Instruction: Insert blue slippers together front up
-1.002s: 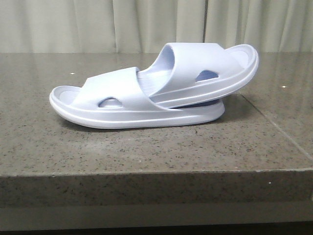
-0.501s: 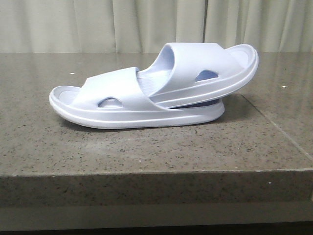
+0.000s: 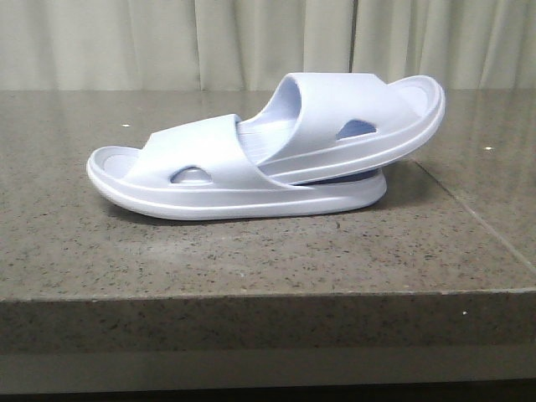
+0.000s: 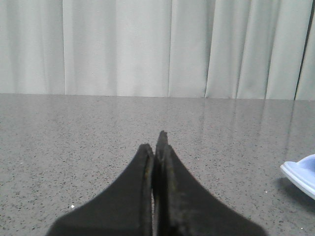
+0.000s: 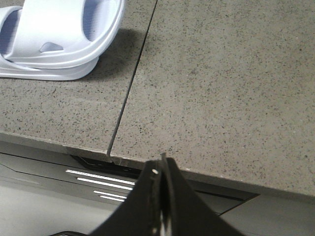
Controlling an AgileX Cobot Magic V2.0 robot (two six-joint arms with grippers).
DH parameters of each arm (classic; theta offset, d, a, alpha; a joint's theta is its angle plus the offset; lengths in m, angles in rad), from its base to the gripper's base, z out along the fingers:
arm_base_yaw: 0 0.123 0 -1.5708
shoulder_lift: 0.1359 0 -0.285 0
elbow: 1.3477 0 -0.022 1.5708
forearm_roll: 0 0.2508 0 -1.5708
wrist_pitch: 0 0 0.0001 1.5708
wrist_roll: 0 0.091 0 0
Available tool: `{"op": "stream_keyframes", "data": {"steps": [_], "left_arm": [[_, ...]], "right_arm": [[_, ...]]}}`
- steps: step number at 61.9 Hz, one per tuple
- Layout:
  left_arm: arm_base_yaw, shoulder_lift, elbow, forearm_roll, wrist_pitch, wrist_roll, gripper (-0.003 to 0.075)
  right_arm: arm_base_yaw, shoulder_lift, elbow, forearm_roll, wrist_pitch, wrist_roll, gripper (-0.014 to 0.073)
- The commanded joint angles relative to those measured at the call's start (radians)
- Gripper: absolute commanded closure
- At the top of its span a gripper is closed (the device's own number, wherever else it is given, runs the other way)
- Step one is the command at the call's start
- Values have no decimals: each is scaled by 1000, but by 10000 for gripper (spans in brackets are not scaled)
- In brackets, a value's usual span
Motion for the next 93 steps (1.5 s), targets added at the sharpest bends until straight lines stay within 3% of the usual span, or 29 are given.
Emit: {"op": "stream_keyframes", "data": {"steps": [1, 40, 46, 52, 72, 93], "left_arm": [[-7, -17, 5, -1, -87, -1, 741], [-7, -17, 5, -1, -87, -1, 741], [-7, -17, 5, -1, -87, -1, 741], [-7, -17, 5, -1, -87, -1, 741], [-7, -17, 5, -1, -87, -1, 741], [-7, -17, 5, -1, -87, -1, 741]], "right_arm": [[0, 7, -20, 14, -59, -4, 662], [0, 7, -20, 13, -59, -4, 662], [0, 7, -20, -34, -84, -5, 662], [9, -12, 15, -35, -185, -5, 662], [49, -176, 409, -75, -832, -8, 662], [-18, -396, 720, -73, -1028, -8, 662]]}}
